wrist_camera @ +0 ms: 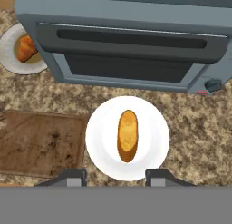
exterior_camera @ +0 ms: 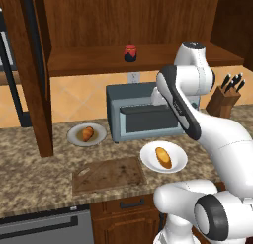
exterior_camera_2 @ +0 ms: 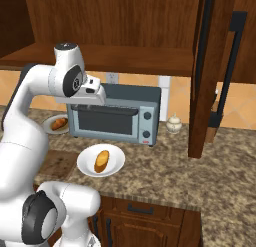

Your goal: From the different types of pastries on the counter, select a croissant and place it on the cutting board. Then retrieve a jar of jam from the cabinet and place it alongside the croissant on the cutting board.

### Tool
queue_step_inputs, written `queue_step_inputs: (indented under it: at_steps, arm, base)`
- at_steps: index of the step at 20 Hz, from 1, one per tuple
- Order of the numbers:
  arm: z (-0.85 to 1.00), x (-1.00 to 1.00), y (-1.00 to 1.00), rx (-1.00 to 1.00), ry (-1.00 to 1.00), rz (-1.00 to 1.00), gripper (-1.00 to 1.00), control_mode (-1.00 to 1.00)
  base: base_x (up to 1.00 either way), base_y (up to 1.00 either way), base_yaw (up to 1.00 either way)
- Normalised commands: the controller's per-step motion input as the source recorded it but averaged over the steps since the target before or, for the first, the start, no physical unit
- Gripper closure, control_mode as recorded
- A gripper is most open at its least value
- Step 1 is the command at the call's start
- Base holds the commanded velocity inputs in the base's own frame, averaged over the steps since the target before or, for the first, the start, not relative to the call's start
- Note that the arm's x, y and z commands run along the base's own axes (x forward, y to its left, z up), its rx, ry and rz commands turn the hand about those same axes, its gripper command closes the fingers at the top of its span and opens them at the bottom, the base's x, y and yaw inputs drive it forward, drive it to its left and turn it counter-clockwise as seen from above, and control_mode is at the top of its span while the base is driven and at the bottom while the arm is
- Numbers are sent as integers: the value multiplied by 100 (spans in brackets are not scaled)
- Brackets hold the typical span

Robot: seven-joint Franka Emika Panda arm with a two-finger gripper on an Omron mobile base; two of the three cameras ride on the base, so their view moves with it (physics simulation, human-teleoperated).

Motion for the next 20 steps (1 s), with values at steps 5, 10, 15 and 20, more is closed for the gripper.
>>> queue_step_inputs:
  at_steps: [5,10,15,20]
  arm:
    - [-1,0,1,1,0,0,-100,-100]
    - [56,1,18,3,-36,8,-100,-100]
    - [50,0,17,13,-26,3,-100,-100]
    - [100,17,33,4,-33,0,-100,-100]
  base:
    - [0,0,0]
    - [0,0,0]
    - [0,0,0]
    - [0,0,0]
